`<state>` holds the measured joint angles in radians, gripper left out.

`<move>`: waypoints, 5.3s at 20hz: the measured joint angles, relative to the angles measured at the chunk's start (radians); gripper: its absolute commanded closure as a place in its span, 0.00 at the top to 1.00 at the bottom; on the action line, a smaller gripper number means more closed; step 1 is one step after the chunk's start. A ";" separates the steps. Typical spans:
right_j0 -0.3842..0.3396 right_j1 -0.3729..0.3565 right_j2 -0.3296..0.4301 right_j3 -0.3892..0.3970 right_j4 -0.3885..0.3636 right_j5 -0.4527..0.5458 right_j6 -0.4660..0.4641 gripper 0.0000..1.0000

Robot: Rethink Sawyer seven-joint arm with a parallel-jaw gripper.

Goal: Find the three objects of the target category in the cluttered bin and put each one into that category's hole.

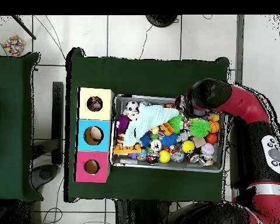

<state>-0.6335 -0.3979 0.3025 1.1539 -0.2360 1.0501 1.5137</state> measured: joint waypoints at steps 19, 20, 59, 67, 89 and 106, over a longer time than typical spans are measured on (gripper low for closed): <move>-0.006 0.015 0.037 0.083 0.103 0.000 0.000 1.00; -0.006 0.016 0.039 0.083 0.098 0.000 0.000 1.00; 0.030 0.095 0.047 0.052 -0.036 -0.008 0.000 0.00; 0.030 0.038 0.047 0.017 -0.156 0.050 -0.033 0.00; 0.115 -0.004 -0.052 -0.148 -0.352 0.328 -0.102 0.00; 0.195 -0.013 -0.180 -0.222 -0.462 0.595 -0.102 1.00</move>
<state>-0.4383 -0.4111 0.1227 0.9324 -0.6977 1.6456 1.4114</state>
